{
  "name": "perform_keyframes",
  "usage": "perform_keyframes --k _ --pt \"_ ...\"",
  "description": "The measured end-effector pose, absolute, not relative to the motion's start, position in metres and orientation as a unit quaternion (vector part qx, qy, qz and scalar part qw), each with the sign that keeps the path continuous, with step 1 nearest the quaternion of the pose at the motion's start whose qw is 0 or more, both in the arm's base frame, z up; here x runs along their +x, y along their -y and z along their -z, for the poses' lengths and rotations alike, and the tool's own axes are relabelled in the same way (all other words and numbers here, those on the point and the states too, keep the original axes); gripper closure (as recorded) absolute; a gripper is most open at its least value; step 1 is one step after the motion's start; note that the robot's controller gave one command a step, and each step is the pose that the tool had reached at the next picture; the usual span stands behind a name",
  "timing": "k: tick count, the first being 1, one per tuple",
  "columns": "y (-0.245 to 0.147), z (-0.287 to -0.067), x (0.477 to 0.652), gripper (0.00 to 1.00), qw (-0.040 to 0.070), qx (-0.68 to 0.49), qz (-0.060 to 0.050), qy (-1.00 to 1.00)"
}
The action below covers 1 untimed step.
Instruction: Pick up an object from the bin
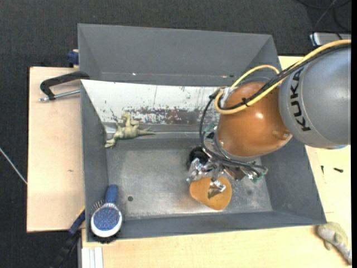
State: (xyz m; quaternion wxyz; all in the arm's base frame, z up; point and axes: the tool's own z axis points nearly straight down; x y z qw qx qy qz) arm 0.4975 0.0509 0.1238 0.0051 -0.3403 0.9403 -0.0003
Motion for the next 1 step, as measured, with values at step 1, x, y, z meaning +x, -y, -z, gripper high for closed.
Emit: perform_keyframes --k 1 --pt "-0.0520 -0.1316 0.4989 1.00 0.003 -0.340 0.000 -0.940"
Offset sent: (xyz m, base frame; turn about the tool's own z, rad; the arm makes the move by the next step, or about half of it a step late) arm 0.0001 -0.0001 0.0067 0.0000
